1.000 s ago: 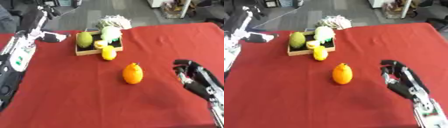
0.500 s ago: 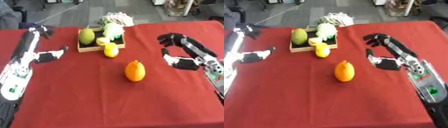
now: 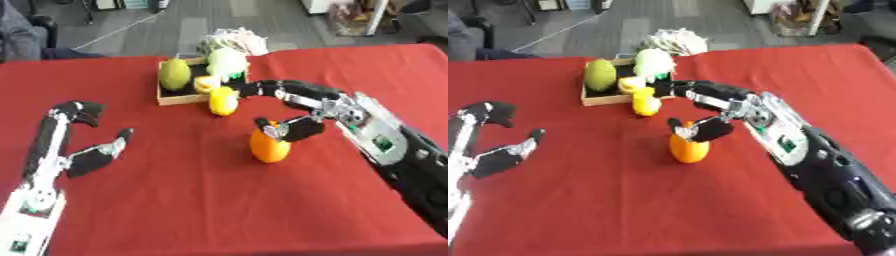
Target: Pick up objects on the table and place them in the box.
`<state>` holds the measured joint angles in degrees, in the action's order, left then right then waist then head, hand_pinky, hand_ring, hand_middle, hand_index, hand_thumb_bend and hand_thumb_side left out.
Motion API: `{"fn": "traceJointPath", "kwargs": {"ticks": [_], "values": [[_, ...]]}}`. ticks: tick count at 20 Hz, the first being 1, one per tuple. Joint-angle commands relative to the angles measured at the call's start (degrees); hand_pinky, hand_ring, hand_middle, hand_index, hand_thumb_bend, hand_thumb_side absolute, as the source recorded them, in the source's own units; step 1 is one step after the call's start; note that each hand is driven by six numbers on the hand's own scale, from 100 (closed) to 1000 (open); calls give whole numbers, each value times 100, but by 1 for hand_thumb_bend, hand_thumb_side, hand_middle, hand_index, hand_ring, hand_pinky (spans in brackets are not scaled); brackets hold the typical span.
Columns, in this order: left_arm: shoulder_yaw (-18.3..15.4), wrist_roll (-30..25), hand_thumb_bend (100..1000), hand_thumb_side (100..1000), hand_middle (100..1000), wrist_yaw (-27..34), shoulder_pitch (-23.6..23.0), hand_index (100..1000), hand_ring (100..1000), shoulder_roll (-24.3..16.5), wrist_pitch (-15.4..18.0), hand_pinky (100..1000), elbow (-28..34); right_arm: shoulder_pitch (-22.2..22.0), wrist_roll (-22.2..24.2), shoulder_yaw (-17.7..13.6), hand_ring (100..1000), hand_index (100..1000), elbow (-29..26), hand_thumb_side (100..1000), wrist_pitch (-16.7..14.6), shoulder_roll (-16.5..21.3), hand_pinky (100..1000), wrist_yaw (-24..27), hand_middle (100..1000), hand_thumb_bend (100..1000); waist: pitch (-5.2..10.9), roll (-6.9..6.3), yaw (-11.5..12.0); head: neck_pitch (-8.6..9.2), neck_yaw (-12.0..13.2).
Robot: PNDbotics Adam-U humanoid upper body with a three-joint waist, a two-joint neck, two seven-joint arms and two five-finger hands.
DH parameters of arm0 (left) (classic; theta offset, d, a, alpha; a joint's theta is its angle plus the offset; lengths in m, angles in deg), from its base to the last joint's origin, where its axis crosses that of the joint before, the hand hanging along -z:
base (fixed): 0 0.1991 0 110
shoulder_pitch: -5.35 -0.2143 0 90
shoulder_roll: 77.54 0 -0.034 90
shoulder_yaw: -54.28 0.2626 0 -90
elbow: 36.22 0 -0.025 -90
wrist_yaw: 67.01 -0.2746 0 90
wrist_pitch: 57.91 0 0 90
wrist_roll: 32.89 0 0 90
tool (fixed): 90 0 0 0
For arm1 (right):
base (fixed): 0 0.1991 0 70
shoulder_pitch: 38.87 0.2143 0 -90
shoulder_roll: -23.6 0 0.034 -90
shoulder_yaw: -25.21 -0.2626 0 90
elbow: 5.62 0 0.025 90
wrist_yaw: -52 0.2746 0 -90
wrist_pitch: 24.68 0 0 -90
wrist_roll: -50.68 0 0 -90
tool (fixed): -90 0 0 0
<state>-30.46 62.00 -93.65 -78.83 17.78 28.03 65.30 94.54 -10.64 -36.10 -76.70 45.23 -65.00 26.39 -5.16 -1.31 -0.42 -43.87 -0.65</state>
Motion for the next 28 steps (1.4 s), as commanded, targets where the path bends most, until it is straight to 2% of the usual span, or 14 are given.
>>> {"fn": "traceJointPath", "kwargs": {"ticks": [1, 3, 6, 10, 14, 15, 17, 21, 28], "values": [[23, 54, 510, 263, 554, 290, -224, 690, 561, -9, 38, 742, 384, 225, 275, -117, 996, 966, 392, 287, -200, -88, 966, -291, 961, 100, 184, -37, 13, -25, -10], [30, 48, 510, 266, 554, 464, -338, 690, 562, -7, 32, 742, 469, 302, 449, -302, 999, 967, 590, 251, -362, -113, 979, -465, 960, 100, 197, -43, 19, -25, -2], [13, 21, 510, 269, 553, 720, -404, 690, 562, -11, 27, 743, 495, 325, 705, -633, 1000, 968, 573, 195, -498, -78, 989, -721, 958, 100, 204, -43, 16, -25, 9], [-13, -19, 511, 272, 554, 1055, -449, 690, 562, -36, 48, 743, 467, 279, 955, -983, 990, 966, 457, 213, -513, -25, 987, -1056, 945, 100, 209, -33, 13, -25, 21], [-52, -52, 511, 273, 554, 1421, -460, 690, 563, -75, 82, 743, 447, 204, 1133, -988, 971, 960, 636, 323, -647, -92, 970, -1422, 932, 100, 206, -22, 25, -25, 25], [-59, -62, 511, 274, 554, 1508, -458, 691, 563, -85, 90, 743, 446, 178, 1195, -951, 953, 957, 712, 383, -716, -124, 939, -1509, 917, 100, 205, -22, 31, -25, 28], [-75, -84, 512, 275, 554, 1678, -456, 691, 563, -108, 104, 744, 445, 135, 1339, -885, 946, 952, 863, 412, -858, -183, 930, -1679, 909, 100, 203, -27, 39, -25, 36], [-115, -129, 513, 277, 555, 2034, -460, 691, 564, -157, 121, 744, 448, 75, 1525, -862, 915, 937, 1059, 407, -1028, -262, 902, -2041, 868, 100, 204, -39, 49, -25, 36], [-138, -185, 514, 279, 555, 2200, -462, 692, 565, -151, 123, 744, 439, -20, 1318, -977, 857, 926, 1347, 378, -1140, -371, 862, -2724, 838, 100, 209, -39, 44, -25, 30]]}}
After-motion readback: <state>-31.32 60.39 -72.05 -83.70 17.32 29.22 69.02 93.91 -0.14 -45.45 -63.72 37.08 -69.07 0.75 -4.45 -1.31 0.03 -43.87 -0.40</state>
